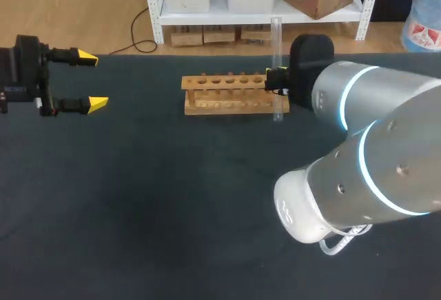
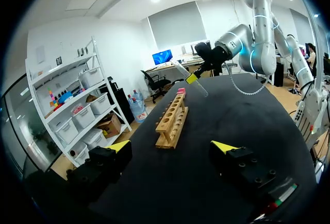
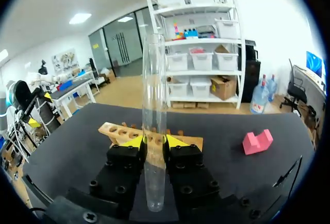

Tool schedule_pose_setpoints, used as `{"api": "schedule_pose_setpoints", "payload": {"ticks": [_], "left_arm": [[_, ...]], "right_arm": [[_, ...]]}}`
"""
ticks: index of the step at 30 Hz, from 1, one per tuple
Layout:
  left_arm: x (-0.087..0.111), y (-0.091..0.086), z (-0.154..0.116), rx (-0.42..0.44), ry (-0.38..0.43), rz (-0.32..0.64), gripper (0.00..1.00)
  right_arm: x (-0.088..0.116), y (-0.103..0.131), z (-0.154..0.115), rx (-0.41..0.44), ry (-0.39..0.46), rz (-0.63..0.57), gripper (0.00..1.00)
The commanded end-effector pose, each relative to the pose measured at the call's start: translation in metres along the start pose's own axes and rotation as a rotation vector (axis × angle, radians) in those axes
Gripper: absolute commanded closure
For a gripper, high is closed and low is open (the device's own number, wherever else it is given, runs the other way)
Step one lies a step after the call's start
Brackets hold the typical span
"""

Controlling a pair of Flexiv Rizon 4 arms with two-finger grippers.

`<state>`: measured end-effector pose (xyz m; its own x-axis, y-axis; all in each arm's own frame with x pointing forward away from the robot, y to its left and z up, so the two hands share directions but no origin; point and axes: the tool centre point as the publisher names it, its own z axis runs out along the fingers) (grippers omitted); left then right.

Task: Grasp the test tube, adjust it, and insert it.

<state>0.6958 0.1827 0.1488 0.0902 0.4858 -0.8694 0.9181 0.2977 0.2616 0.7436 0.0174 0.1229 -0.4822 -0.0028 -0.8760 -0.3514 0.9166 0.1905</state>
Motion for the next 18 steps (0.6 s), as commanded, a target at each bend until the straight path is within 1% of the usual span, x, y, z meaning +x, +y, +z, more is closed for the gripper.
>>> {"api": "schedule_pose_setpoints", "payload": {"ticks": [1,6,11,18], "left_arm": [[0.002,-0.001,0.000,-0.004,-0.005,0.003,0.00],[0.002,-0.001,0.000,-0.004,-0.005,0.003,0.00],[0.002,-0.001,0.000,-0.004,-0.005,0.003,0.00],[0.002,-0.001,0.000,-0.004,-0.005,0.003,0.00]], "right_arm": [[0.000,-0.003,0.005,-0.056,-0.048,-0.006,1.00],[-0.011,0.004,0.008,-0.085,-0.096,-0.032,1.00],[-0.026,0.009,0.012,-0.105,-0.174,-0.068,1.00],[-0.039,0.012,0.022,-0.143,-0.256,-0.064,1.00]]}}
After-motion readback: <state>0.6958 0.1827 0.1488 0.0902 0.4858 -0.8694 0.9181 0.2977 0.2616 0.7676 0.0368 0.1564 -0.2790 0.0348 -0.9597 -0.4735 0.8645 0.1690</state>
